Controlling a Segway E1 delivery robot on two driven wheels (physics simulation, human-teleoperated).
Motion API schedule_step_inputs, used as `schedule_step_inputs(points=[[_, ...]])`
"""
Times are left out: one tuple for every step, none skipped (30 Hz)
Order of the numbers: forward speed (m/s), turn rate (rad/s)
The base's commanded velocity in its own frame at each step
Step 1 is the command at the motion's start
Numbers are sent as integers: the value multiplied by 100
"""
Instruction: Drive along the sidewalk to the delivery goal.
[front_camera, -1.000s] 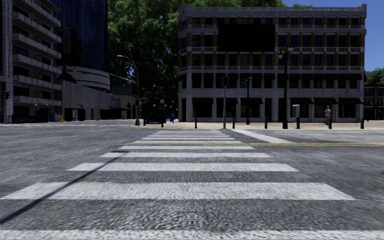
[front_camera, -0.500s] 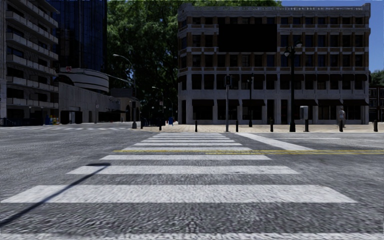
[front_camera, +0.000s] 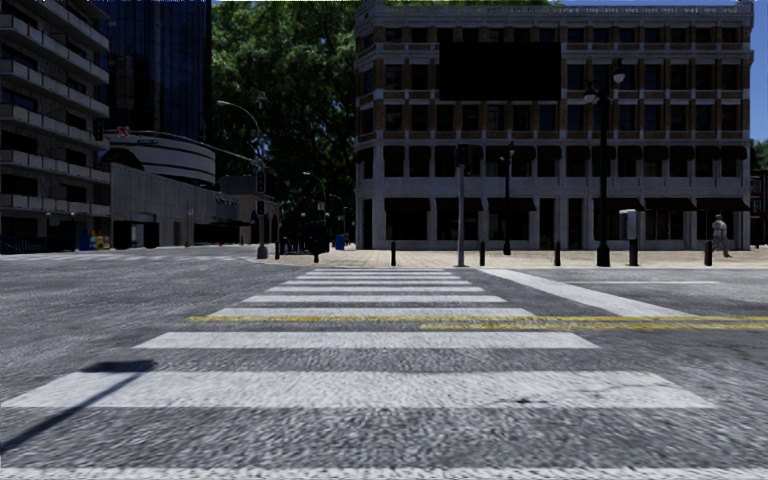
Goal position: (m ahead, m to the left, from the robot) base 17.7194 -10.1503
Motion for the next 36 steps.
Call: schedule_step_inputs(points=[[200, 0], [200, 0], [200, 0], [200, 0], [200, 0], [200, 0], [200, 0], [200, 0], [200, 0], [200, 0], [200, 0], [200, 0], [200, 0], [200, 0], [200, 0], [200, 2], [200, 27], [200, 67], [200, 75], [200, 77], [200, 77], [200, 77], [200, 31], [200, 11], [200, 2], [200, 2], [200, 0], [200, 0], [200, 0], [200, 0], [200, 0], [200, 0], [200, 0], [200, 0], [200, 0], [200, 0]])
